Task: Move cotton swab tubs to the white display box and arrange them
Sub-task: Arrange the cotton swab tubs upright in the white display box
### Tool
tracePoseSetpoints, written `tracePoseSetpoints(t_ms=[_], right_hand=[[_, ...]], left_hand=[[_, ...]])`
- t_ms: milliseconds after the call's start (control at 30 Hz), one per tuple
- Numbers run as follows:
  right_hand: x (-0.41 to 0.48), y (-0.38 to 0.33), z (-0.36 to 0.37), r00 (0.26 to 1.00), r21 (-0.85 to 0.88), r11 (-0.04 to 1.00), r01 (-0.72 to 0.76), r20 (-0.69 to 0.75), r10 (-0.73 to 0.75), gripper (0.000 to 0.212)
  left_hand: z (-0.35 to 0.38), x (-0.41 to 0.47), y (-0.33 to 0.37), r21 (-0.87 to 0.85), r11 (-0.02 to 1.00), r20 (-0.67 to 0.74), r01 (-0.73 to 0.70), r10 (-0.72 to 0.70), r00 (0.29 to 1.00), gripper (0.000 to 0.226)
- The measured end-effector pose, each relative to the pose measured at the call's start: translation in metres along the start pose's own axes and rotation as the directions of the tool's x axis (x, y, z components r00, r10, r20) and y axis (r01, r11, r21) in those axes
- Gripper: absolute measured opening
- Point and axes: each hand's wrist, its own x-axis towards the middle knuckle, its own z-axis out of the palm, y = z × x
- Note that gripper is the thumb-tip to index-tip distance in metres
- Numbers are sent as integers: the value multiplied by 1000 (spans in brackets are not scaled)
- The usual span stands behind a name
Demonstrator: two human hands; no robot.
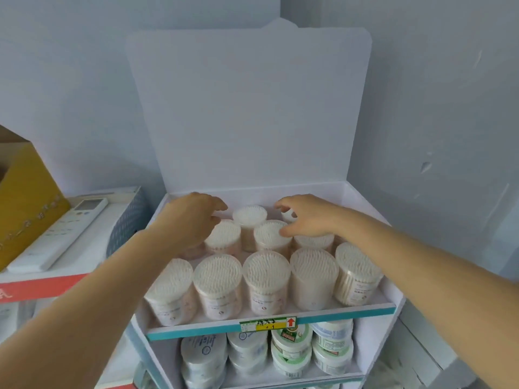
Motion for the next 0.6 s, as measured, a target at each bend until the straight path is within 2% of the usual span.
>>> tracePoseSetpoints(t_ms=[200, 367, 467, 600], right_hand=[[46, -55, 20, 990, -27, 990, 137, 35, -137, 64], [80, -85, 51, 967, -285, 931, 229, 175, -184, 62], [91, -88, 58, 970, -396, 891, 221, 187, -157, 63], [95, -92, 52, 984, -314, 940, 132, 154, -87, 82]], left_hand=[[-16, 10, -46, 22, 1000, 58, -3, 1, 998, 30], [-11, 14, -71, 56, 997, 100, -48, 42, 994, 30], [-3, 19, -80, 98, 989, 127, -107, 94, 987, 40], [13, 39, -81, 220, 957, 197, -187, 144, 970, 49]])
